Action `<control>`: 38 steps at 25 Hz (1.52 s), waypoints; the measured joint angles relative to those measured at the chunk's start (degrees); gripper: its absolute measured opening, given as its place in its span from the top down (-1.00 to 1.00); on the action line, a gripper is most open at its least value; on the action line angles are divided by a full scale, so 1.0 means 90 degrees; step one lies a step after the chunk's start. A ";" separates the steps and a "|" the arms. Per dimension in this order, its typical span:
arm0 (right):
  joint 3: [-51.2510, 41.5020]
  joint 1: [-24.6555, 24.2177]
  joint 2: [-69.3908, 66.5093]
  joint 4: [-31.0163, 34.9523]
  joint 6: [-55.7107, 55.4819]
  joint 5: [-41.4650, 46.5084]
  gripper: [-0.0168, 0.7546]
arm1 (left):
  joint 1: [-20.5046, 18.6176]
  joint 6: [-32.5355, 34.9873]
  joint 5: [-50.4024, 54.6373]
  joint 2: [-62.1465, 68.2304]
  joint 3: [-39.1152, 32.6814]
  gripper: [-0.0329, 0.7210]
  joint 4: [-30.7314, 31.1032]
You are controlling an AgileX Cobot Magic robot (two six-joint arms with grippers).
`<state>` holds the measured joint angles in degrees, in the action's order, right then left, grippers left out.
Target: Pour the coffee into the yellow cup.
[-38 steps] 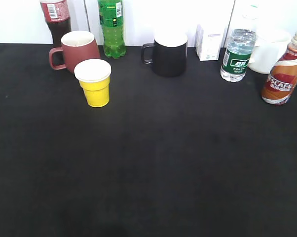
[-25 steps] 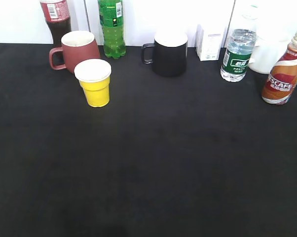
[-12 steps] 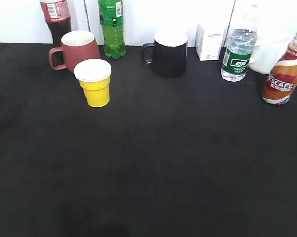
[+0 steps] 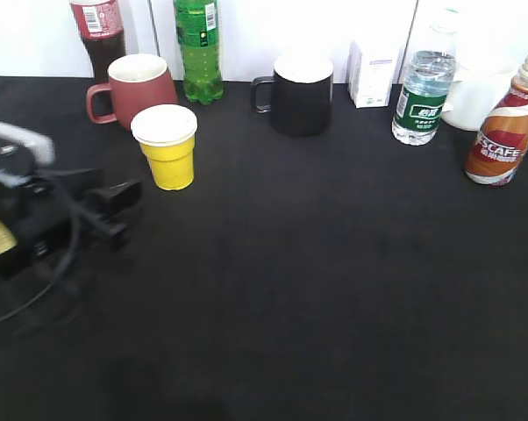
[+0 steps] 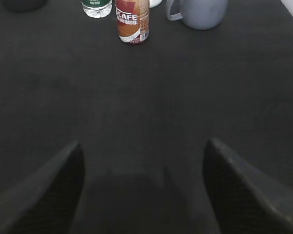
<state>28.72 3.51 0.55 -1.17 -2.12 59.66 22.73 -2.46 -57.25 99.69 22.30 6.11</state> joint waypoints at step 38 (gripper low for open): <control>0.0000 0.0000 0.0000 0.0002 0.0000 -0.0007 -0.57 | 0.0000 -0.4041 0.0258 0.1963 0.4129 -0.28 0.6640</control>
<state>28.72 3.51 0.55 -1.15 -2.12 59.60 22.72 -38.83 -54.93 117.36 59.47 65.86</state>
